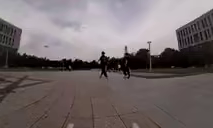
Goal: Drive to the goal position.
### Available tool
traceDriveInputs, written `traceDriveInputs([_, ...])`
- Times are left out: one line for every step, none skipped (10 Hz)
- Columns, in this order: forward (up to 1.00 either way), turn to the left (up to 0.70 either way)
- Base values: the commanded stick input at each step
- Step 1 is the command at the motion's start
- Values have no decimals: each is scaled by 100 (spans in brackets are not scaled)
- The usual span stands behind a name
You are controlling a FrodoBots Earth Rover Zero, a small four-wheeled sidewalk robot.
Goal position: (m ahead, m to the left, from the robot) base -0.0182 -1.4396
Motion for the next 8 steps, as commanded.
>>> traceDriveInputs([70, 0])
traceDriveInputs([70, 0])
traceDriveInputs([70, 0])
traceDriveInputs([70, 0])
traceDriveInputs([70, 0])
traceDriveInputs([70, 0])
traceDriveInputs([70, 0])
traceDriveInputs([70, 0])
